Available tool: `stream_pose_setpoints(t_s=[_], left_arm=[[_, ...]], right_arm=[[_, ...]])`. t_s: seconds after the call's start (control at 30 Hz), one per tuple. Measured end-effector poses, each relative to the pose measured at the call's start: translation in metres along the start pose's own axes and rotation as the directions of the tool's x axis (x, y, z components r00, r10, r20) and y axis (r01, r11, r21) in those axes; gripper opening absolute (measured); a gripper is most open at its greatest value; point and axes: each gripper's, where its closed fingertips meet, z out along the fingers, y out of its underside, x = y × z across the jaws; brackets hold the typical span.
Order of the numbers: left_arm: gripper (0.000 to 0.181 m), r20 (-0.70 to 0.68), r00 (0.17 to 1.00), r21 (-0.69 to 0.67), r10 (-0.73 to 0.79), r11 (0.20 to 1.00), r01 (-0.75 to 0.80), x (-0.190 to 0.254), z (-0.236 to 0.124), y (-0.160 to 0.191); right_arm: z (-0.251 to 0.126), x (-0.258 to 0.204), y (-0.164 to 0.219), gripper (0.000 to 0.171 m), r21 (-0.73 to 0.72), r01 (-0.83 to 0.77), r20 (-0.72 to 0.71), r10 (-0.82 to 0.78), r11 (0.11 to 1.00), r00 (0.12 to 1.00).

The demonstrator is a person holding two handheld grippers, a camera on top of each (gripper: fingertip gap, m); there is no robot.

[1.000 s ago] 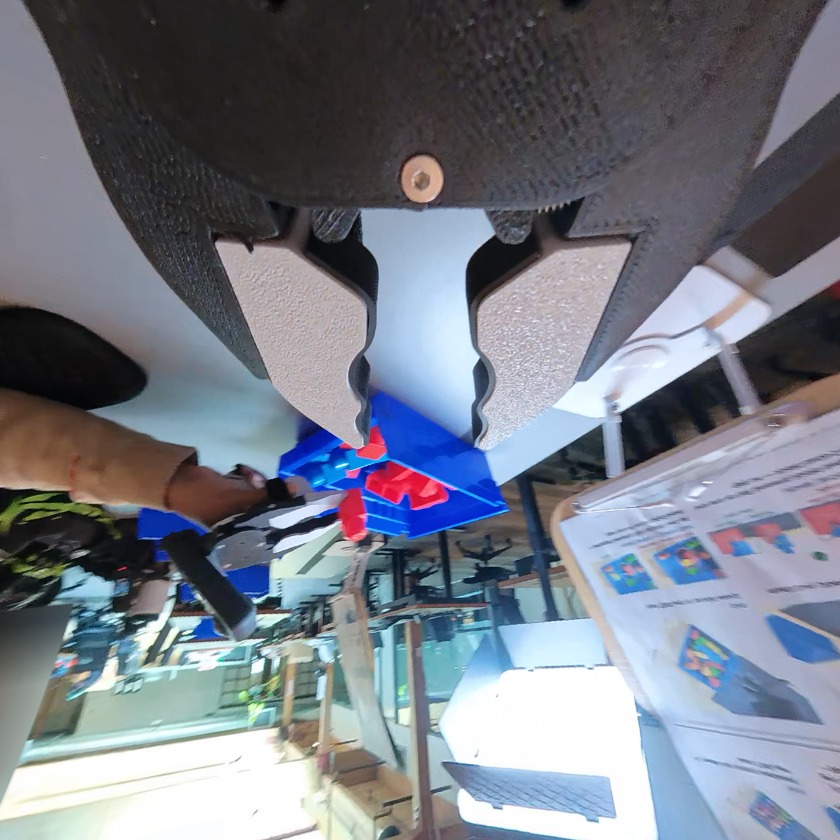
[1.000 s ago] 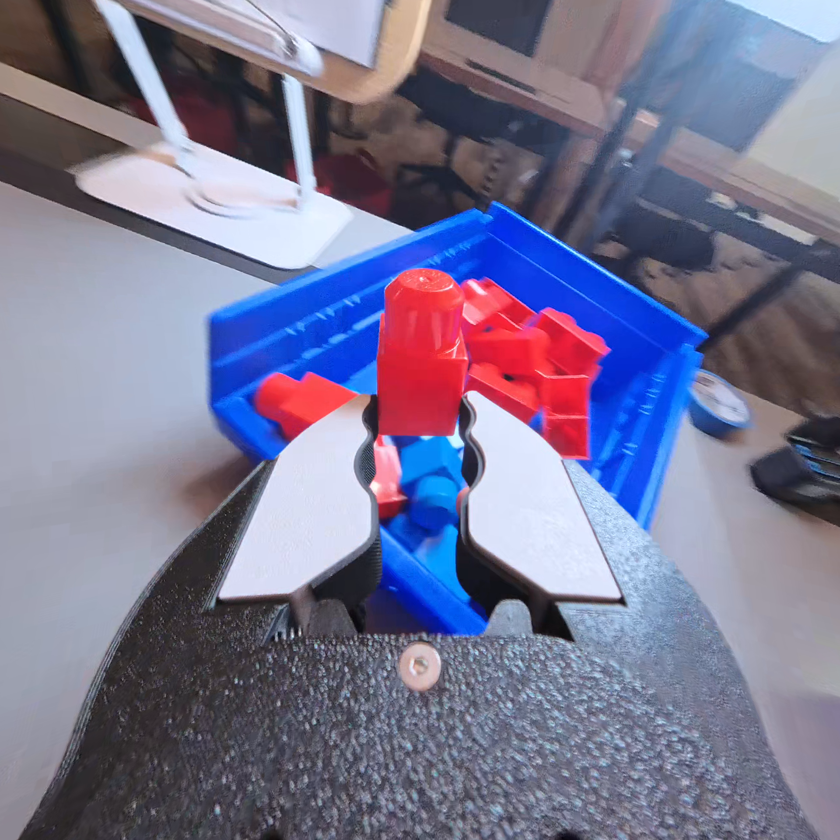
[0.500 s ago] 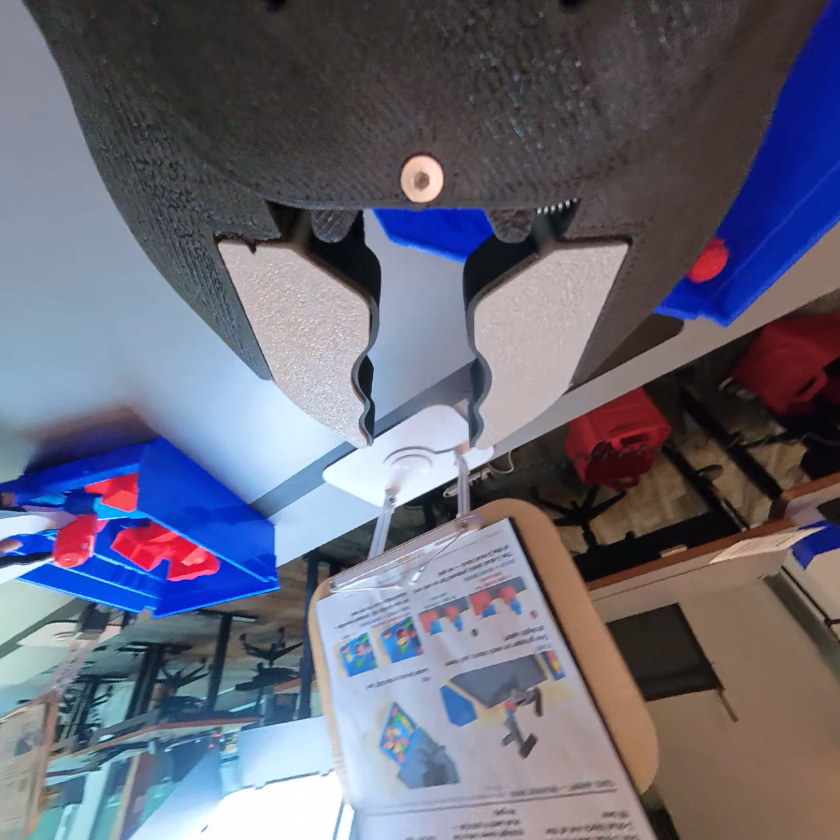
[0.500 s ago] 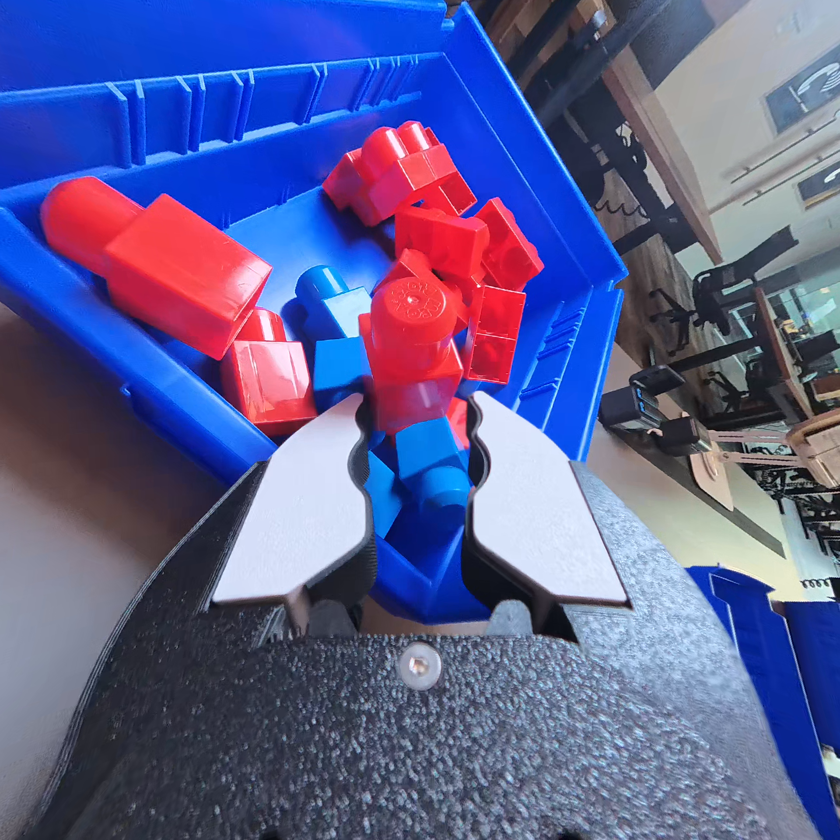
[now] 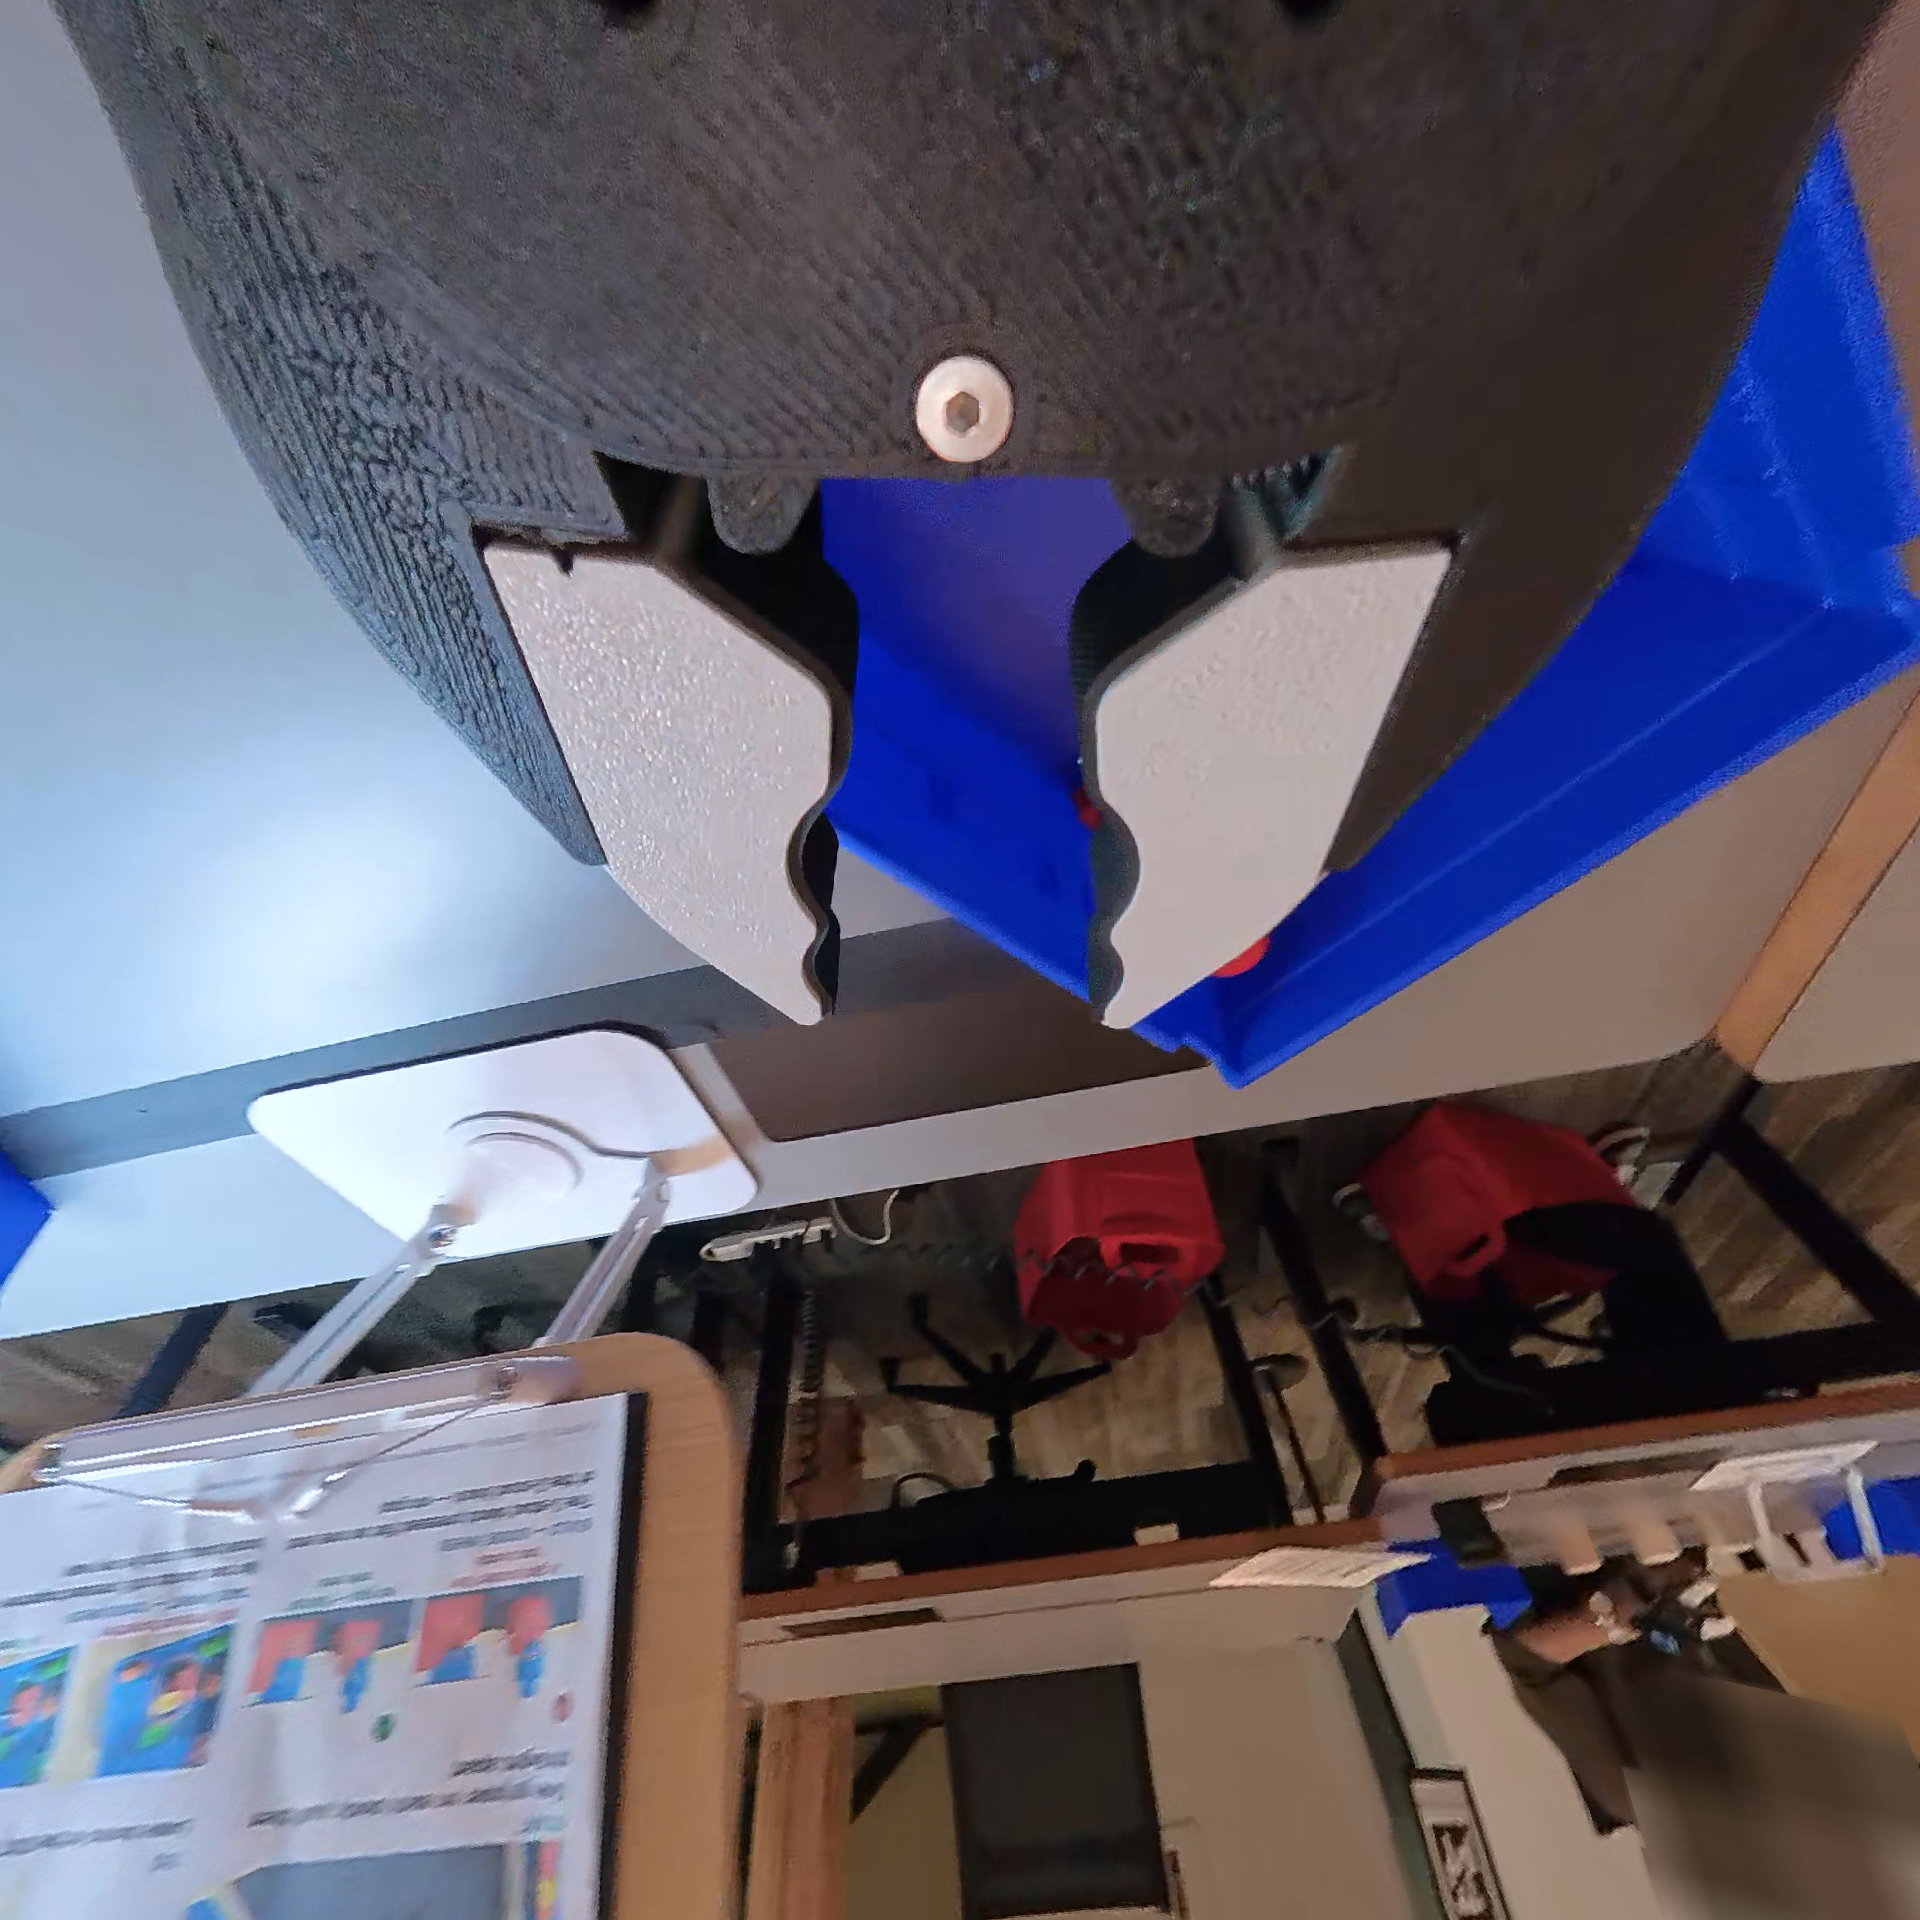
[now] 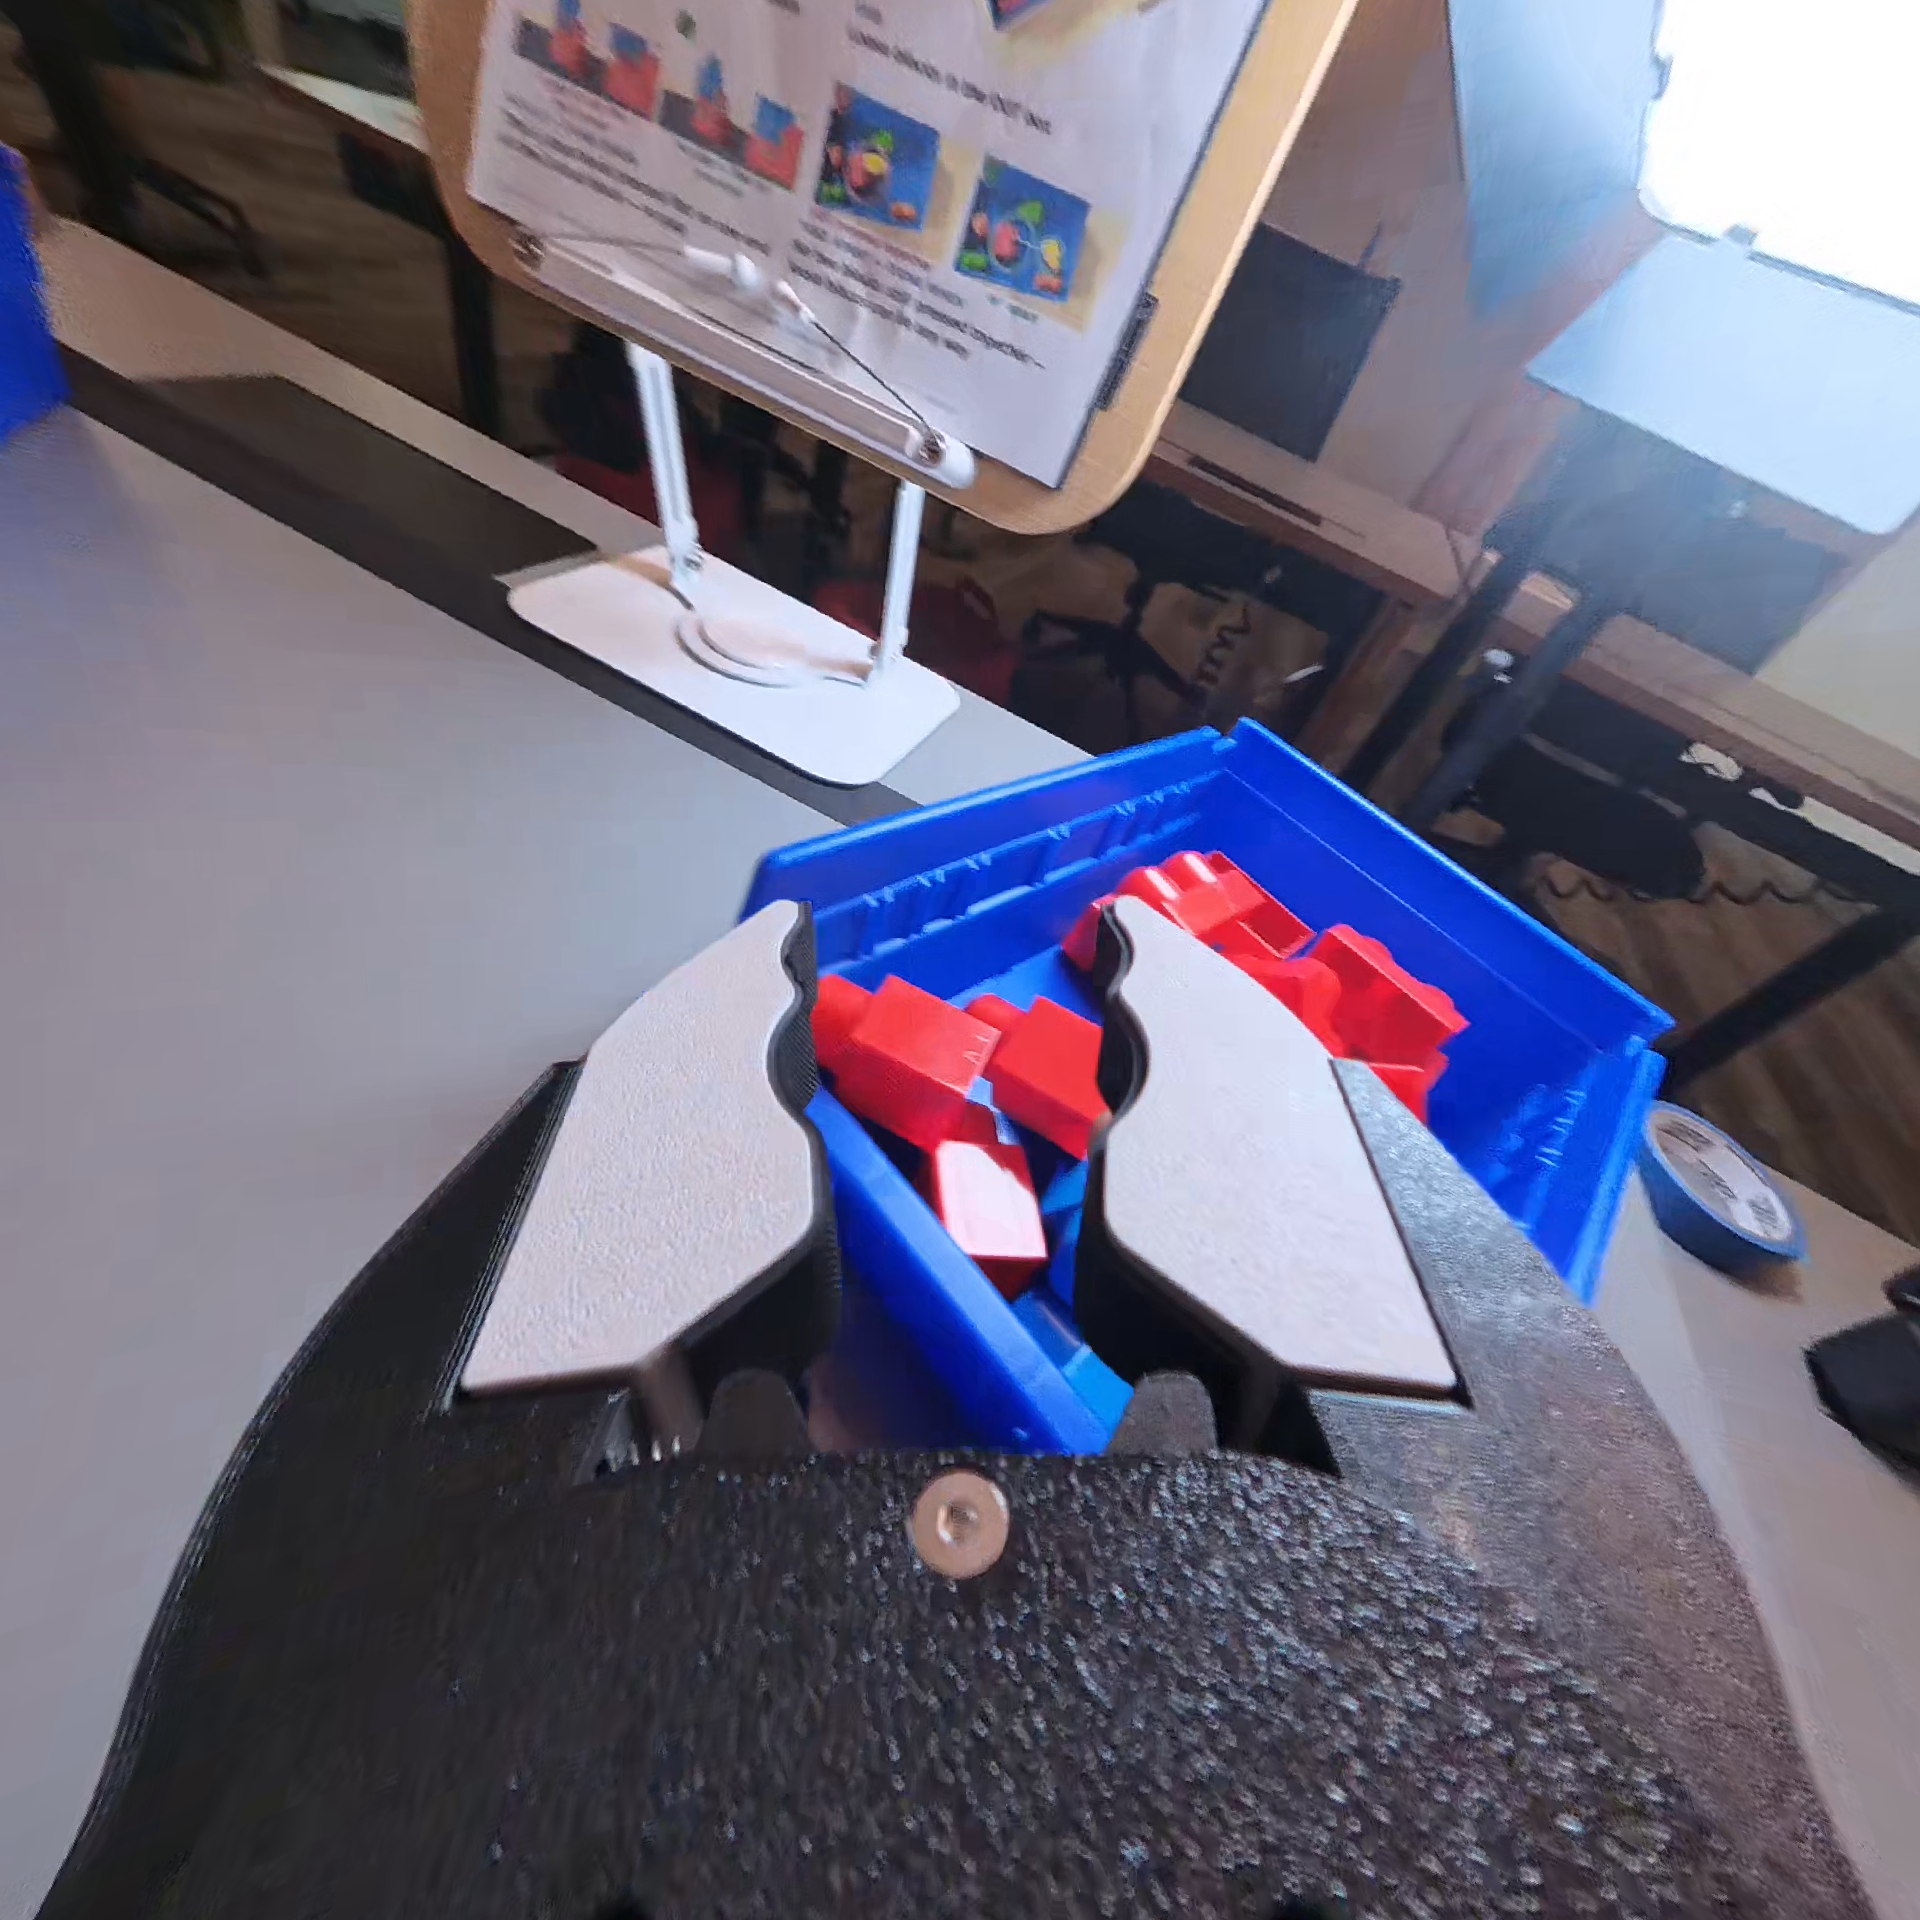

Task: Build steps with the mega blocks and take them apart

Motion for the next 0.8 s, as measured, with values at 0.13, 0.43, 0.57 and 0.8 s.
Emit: stream_pose_setpoints(t_s=[0.13, 0.43, 0.57, 0.8], left_arm=[[0.052, 0.05, 0.996, -0.077, -0.08, 0.993, 0.084, -0.025, 0.016, 0.016], [0.055, 0.25, 0.968, -0.233, -0.031, 0.968, 0.091, -0.089, 0.059, 0.052], [0.053, 0.27, 0.963, -0.318, 0.002, 0.944, 0.088, -0.102, 0.07, 0.065], [0.061, 0.199, 0.98, -0.502, -0.018, 0.857, 0.117, -0.102, 0.089, 0.102]], right_arm=[[0.002, -0.038, -0.009, 0.051, 0.042, -0.106, 0.181, 0.097, 0.993, 0.979], [0.002, -0.056, -0.008, 0.049, 0.038, -0.12, 0.246, 0.107, 0.992, 0.963], [0.004, -0.059, -0.004, 0.047, 0.027, -0.129, 0.264, 0.118, 0.991, 0.957], [0.003, -0.064, -0.004, 0.04, 0.026, -0.118, 0.285, 0.106, 0.993, 0.953]])
